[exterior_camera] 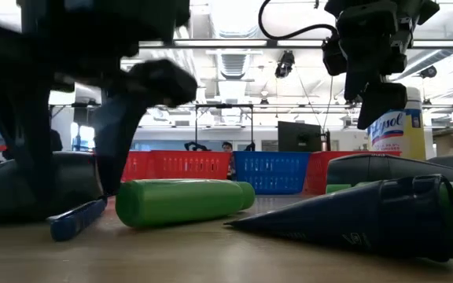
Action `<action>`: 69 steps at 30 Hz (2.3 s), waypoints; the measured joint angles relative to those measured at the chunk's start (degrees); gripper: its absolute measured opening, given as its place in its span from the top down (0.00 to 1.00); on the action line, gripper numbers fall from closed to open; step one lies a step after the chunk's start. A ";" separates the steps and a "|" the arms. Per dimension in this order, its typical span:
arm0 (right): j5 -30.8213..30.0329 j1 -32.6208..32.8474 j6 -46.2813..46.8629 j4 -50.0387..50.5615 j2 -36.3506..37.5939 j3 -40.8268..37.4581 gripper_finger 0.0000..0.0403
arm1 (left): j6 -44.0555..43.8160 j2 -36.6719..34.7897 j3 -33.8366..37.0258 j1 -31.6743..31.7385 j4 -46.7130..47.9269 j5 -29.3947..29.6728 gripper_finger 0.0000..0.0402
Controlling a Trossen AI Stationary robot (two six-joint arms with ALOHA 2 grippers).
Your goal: Pick & Place Travel size toiletries
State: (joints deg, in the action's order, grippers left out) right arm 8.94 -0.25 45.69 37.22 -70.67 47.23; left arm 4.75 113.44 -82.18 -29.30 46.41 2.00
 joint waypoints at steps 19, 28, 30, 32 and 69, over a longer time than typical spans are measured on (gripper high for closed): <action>-0.10 0.00 0.85 -0.01 0.00 -0.12 0.23 | 2.78 1.23 2.68 0.04 -3.97 1.98 0.55; -0.08 0.71 0.53 0.07 0.68 -0.06 0.24 | 8.61 1.58 2.67 0.28 -4.01 1.27 0.83; -0.07 1.23 0.55 -0.11 1.38 0.22 0.24 | 11.21 1.61 2.68 0.37 -4.08 1.24 0.89; -0.05 1.53 0.67 0.05 2.22 0.23 0.23 | 12.82 1.61 2.70 0.45 -4.26 1.52 0.92; -16.53 2.75 8.14 4.23 28.81 0.23 0.37 | -59.86 -10.51 1.94 31.24 -54.93 5.72 0.95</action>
State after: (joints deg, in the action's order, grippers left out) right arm -7.59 2.50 53.84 41.46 -41.86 47.46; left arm -55.11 102.92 -80.25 1.94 -8.53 7.72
